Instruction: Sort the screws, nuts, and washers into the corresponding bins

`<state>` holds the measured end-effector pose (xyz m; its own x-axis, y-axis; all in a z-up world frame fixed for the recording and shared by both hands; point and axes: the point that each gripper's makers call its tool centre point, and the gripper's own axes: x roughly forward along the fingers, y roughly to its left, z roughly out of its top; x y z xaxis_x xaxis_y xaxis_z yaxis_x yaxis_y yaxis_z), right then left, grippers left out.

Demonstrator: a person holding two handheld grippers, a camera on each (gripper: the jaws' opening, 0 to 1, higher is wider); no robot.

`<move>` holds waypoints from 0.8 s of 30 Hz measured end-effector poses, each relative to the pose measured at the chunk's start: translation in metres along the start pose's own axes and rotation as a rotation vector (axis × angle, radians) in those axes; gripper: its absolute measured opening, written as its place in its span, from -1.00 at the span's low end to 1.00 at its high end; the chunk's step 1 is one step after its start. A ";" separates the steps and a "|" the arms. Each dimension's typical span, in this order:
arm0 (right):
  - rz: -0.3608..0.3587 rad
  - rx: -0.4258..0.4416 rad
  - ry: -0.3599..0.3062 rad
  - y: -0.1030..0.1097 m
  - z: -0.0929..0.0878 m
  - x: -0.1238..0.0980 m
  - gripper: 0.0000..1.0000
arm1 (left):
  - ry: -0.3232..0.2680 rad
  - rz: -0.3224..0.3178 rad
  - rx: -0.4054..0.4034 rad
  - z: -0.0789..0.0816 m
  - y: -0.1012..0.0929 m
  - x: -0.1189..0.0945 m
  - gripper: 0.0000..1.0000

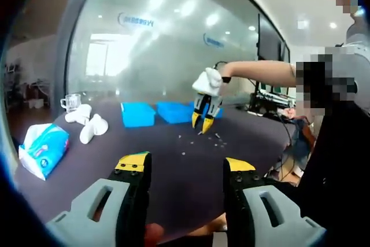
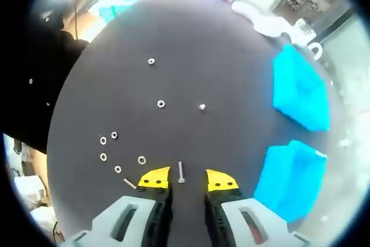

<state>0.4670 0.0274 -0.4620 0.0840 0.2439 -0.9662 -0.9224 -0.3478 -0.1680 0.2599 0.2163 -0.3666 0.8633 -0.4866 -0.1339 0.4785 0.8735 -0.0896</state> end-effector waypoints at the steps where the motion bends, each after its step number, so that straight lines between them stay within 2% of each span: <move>1: 0.000 0.000 0.003 0.000 -0.001 0.001 -0.70 | 0.002 0.000 0.000 -0.001 0.000 0.000 -0.03; 12: 0.019 0.039 0.017 0.003 0.000 0.007 -0.83 | 0.004 0.004 0.002 -0.001 -0.001 -0.002 -0.03; 17: 0.058 0.163 0.043 0.013 -0.001 0.008 -1.00 | 0.004 0.004 0.001 -0.001 -0.001 -0.002 -0.03; 24: 0.045 0.162 0.046 0.011 0.001 0.006 -1.00 | -0.002 0.005 0.002 0.000 0.000 -0.004 -0.04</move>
<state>0.4571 0.0255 -0.4691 0.0553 0.1890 -0.9804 -0.9741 -0.2055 -0.0946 0.2563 0.2181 -0.3660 0.8660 -0.4822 -0.1324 0.4743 0.8760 -0.0874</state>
